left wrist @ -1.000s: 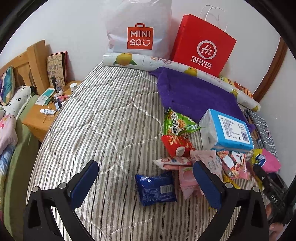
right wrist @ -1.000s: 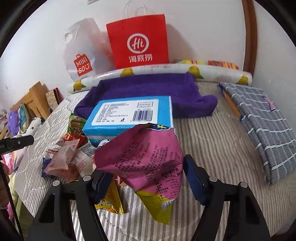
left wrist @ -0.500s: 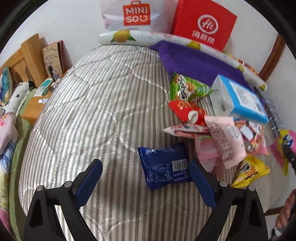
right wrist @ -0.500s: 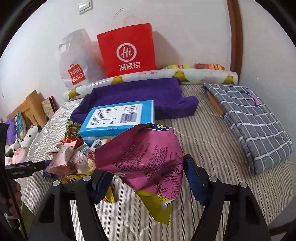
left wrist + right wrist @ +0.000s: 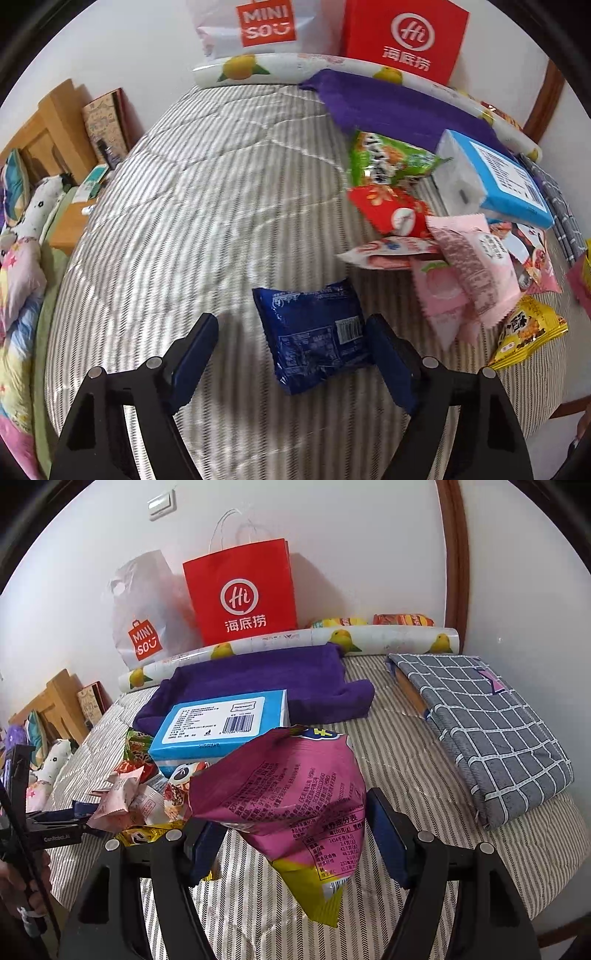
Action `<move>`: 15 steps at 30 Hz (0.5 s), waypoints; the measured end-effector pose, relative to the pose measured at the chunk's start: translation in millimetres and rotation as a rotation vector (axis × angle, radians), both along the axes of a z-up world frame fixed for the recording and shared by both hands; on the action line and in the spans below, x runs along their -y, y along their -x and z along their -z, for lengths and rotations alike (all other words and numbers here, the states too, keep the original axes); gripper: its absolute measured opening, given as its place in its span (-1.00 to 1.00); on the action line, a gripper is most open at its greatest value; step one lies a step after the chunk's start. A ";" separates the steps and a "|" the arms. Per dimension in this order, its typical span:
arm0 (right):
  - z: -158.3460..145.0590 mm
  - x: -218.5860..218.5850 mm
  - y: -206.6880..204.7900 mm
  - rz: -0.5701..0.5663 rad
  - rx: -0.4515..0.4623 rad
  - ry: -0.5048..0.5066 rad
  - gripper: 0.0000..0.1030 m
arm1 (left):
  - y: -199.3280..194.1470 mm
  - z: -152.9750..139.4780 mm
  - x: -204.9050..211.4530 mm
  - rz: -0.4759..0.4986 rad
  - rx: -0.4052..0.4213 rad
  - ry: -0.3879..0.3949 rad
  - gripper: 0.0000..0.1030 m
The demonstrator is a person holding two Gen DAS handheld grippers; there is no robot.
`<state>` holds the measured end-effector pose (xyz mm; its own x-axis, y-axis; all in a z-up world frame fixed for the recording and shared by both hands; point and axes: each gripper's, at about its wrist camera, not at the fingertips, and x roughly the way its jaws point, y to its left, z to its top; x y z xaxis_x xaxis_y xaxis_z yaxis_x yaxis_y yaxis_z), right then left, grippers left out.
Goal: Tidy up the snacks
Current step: 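Close the left tool on the dark blue packet while the right tool lifts the pink bag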
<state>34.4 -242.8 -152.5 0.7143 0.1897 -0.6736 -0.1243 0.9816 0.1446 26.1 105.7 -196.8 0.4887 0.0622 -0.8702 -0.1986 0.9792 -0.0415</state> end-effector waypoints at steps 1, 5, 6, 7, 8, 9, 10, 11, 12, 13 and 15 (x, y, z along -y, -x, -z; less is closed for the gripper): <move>0.8 0.4 -0.5 0.000 0.000 0.000 0.40 | 0.2 0.0 -2.0 0.000 -0.002 0.006 0.57; 3.2 2.8 -1.5 0.004 -0.005 -0.004 0.40 | -1.2 2.2 -1.2 0.007 -0.014 0.039 0.59; 3.2 3.9 -1.6 0.007 -0.005 -0.006 0.40 | -2.4 3.6 1.1 0.003 -0.018 0.029 0.62; 3.2 4.7 -2.0 0.009 -0.006 -0.006 0.40 | -4.3 5.0 4.3 0.000 -0.023 0.007 0.63; 2.9 5.1 -2.2 0.012 -0.007 -0.006 0.40 | -6.0 6.0 7.2 -0.004 -0.027 -0.016 0.63; 2.9 6.0 -2.3 0.013 -0.008 -0.007 0.40 | -7.4 7.2 11.0 -0.007 -0.030 -0.040 0.65; 2.9 6.7 -1.9 0.013 -0.009 -0.006 0.40 | -7.7 7.2 13.1 -0.010 -0.020 -0.049 0.64; 3.0 7.9 -1.4 0.016 -0.009 -0.004 0.40 | -7.7 7.6 13.8 -0.015 -0.012 -0.045 0.64; 3.3 8.8 -1.1 0.019 -0.009 -0.003 0.40 | -7.1 7.8 13.4 -0.024 -0.003 -0.041 0.63; 3.5 9.4 -0.9 0.023 -0.013 -0.004 0.40 | -6.3 7.5 13.7 -0.024 0.003 -0.044 0.51; 3.4 9.8 -0.1 0.023 -0.017 -0.004 0.40 | -3.3 3.5 13.4 -0.009 0.014 -0.049 0.18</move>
<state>34.5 -252.7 -155.9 0.7067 0.1765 -0.6852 -0.0995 0.9835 0.1508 29.4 92.4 -200.3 0.5001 0.1085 -0.8591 -0.2069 0.9784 0.0031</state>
